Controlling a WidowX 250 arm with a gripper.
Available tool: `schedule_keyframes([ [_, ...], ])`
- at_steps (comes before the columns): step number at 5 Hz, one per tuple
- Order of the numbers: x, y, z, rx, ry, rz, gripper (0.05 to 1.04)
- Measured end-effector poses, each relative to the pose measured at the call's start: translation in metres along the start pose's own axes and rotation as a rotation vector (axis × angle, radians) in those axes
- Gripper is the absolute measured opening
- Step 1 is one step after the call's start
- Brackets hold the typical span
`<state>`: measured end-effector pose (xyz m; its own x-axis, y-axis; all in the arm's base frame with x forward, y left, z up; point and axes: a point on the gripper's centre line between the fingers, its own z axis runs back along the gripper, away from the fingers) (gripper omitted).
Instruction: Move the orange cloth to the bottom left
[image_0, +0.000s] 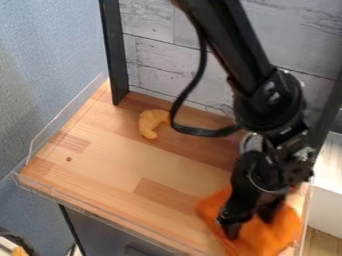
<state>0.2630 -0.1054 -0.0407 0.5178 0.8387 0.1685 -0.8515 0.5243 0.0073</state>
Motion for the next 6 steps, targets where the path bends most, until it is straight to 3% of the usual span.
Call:
schedule_keyframes([
  [3,0.066,0.038,-0.01,0.05,-0.001,0.16,0.999],
  [5,0.111,0.07,-0.018,0.047,-0.008,0.277,0.999],
  [6,0.134,0.094,-0.023,0.077,-0.02,0.355,0.999],
])
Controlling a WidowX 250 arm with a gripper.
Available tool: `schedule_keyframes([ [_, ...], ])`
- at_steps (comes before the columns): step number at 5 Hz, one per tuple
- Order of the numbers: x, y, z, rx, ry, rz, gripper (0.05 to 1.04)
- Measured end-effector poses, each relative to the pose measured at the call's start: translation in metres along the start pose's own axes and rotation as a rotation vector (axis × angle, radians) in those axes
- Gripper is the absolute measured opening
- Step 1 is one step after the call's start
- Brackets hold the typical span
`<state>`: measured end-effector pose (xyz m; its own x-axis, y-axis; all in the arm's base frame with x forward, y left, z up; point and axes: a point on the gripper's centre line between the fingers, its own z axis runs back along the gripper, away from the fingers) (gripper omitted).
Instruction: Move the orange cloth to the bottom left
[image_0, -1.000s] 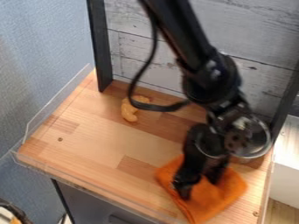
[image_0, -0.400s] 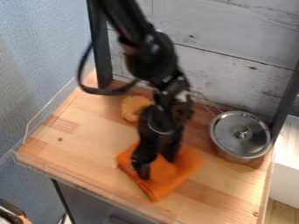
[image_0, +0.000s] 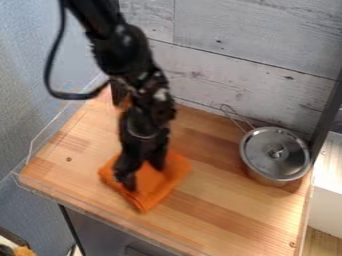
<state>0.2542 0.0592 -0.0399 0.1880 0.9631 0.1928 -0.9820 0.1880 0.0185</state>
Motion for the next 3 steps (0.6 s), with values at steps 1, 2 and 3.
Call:
schedule_keyframes([
  [1,0.023,0.011,-0.004,0.019,-0.004,0.073,0.999],
  [2,0.043,0.023,-0.007,0.046,-0.015,0.136,0.998],
  [3,0.055,0.031,-0.006,0.064,-0.026,0.183,0.997],
])
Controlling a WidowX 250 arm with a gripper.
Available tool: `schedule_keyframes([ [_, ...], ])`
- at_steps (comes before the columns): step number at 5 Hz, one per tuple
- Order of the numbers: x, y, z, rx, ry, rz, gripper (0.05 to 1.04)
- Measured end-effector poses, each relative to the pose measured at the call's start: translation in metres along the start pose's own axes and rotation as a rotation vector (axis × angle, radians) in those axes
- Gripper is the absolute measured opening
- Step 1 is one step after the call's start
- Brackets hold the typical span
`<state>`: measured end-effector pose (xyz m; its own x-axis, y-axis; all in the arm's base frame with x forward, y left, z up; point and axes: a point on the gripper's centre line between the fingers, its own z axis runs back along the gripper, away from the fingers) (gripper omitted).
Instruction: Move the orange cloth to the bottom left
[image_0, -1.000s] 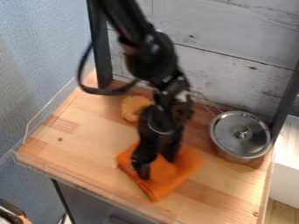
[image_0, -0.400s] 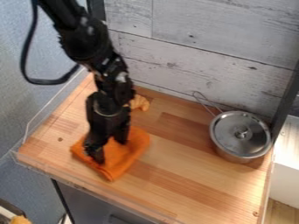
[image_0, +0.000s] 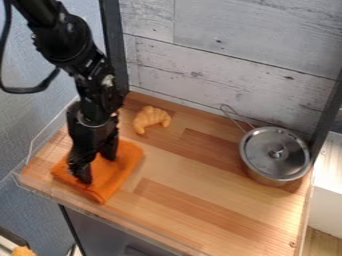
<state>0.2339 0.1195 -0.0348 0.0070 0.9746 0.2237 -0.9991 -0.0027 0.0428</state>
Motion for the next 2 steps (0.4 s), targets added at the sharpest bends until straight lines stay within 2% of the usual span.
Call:
schedule_keyframes([
  [1,0.0,0.002,0.001,0.007,0.013,-0.006,0.999],
  [2,-0.001,-0.008,0.022,-0.031,0.014,-0.028,0.999],
])
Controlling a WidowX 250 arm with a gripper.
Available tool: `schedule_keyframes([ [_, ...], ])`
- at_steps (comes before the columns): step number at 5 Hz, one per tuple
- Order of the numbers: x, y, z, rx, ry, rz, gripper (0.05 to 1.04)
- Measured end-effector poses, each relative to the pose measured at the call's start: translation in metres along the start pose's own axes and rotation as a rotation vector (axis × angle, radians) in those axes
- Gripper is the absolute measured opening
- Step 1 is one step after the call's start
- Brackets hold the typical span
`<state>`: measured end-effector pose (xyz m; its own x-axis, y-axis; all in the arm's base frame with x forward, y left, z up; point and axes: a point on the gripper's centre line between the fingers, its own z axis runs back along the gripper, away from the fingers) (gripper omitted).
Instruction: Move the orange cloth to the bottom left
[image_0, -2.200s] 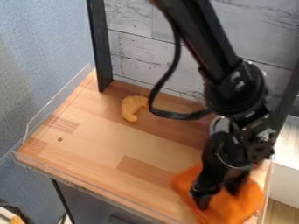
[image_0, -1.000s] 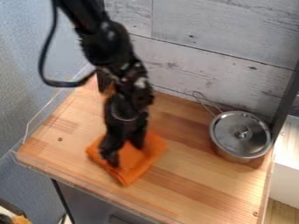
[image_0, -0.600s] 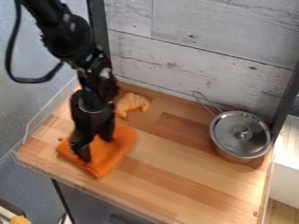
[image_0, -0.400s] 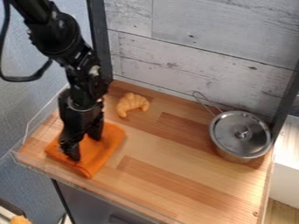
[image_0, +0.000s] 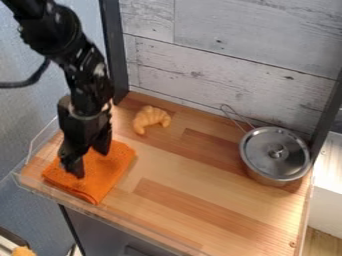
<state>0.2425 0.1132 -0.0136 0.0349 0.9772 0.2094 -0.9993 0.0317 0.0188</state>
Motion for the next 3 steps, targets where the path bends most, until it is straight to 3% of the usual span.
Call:
schedule_keyframes([
  [2,0.004,-0.013,0.057,-0.144,-0.03,-0.008,0.999],
  [3,0.004,-0.013,0.058,-0.147,-0.031,-0.012,0.999],
])
